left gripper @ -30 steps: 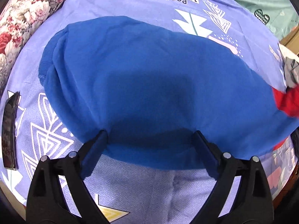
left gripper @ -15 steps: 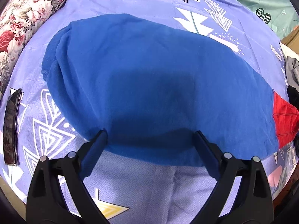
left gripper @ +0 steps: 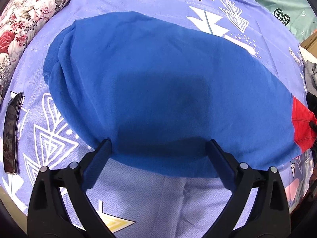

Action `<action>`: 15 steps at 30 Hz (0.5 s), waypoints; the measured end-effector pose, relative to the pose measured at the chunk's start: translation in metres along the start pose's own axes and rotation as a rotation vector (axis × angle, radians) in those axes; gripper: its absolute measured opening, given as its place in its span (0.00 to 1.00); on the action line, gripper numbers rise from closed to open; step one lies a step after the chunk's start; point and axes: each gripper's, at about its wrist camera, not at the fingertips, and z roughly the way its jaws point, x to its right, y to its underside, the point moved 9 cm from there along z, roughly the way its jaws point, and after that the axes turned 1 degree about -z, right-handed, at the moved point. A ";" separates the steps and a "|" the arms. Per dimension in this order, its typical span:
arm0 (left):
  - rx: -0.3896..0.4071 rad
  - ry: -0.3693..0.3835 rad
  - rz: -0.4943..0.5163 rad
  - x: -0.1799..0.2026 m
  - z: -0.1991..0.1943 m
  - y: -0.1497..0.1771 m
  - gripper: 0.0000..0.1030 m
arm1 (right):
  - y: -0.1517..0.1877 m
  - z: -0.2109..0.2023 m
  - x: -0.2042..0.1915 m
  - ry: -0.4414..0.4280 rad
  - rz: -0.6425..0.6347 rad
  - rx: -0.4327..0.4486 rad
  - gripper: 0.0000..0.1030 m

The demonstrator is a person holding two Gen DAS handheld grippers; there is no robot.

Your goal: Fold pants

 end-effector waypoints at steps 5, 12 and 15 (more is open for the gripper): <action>-0.012 0.012 -0.012 -0.003 -0.002 0.001 0.95 | -0.003 -0.042 0.002 0.042 -0.083 0.112 0.61; -0.012 0.015 -0.021 -0.006 -0.003 0.004 0.95 | 0.018 -0.040 0.031 -0.148 0.078 -0.045 0.61; -0.018 -0.001 -0.014 -0.003 0.000 0.003 0.96 | 0.033 -0.016 0.017 -0.242 0.114 -0.144 0.61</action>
